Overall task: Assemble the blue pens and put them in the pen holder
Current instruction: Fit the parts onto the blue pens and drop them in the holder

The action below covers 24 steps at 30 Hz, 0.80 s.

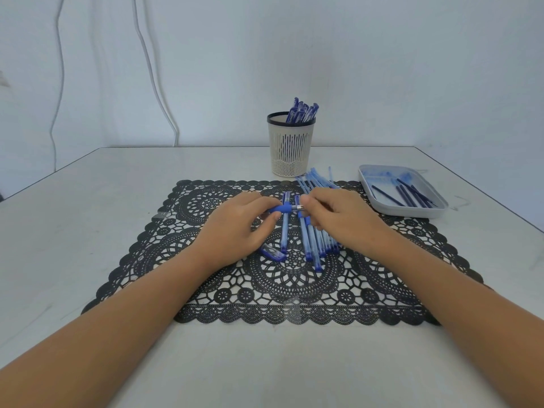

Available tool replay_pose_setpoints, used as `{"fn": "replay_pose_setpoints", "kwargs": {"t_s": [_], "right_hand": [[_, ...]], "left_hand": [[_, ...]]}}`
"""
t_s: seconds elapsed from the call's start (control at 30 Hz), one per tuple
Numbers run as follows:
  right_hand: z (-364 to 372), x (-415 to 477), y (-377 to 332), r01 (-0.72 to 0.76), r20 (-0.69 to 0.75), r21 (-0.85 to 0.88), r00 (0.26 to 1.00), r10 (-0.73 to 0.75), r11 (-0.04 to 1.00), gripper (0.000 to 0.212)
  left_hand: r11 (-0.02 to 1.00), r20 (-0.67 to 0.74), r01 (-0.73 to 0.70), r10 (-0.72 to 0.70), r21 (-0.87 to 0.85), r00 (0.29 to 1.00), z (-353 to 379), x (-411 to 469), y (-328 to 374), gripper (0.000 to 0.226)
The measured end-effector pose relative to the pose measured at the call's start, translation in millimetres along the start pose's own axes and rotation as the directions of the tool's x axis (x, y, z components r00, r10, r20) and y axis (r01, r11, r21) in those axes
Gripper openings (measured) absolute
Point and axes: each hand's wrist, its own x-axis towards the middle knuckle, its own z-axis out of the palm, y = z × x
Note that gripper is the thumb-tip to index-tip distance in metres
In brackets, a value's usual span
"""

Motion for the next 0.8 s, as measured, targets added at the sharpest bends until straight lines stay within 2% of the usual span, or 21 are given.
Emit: {"fn": "replay_pose_setpoints", "kwargs": {"t_s": [0.03,0.17,0.27,0.37,0.5,0.63,0.8], "right_hand": [[-0.7,-0.4,-0.6,-0.013,0.004,0.009,1.0,0.013,1.0,0.026],[0.3,-1.0,-0.2,0.01,0.056,0.023,0.998,-0.012,1.0,0.006],[1.4,-0.5,-1.8,0.01,0.047,-0.025,0.999,-0.009,1.0,0.022],[1.1,-1.0,-0.2,-0.016,0.078,0.014,0.997,0.015,1.0,0.015],[3.3,-0.8,2.1,0.037,0.08,-0.061,0.996,-0.032,0.997,0.007],[3.5,-0.3,0.5,0.055,0.03,-0.04,0.998,-0.054,0.998,0.01],[1.9,0.8,-0.4,0.07,0.042,-0.081,0.997,-0.067,0.994,0.016]], "left_hand": [[1.0,0.001,-0.003,0.003,0.003,1.0,0.1,-0.1,-0.1,0.035],[1.0,-0.006,0.007,-0.007,-0.02,1.0,-0.2,0.2,-0.6,0.035],[1.0,0.013,-0.01,0.01,-0.005,1.0,0.2,0.4,-0.4,0.035],[1.0,0.006,-0.001,0.001,-0.011,1.0,0.5,0.8,-0.4,0.034],[1.0,0.002,-0.009,0.009,0.0,1.0,0.2,0.5,0.0,0.035],[1.0,-0.011,-0.023,0.023,-0.011,1.0,-0.7,1.8,-1.1,0.033],[0.998,-0.026,-0.052,0.054,0.041,0.998,-1.1,3.3,-1.6,0.033]]}}
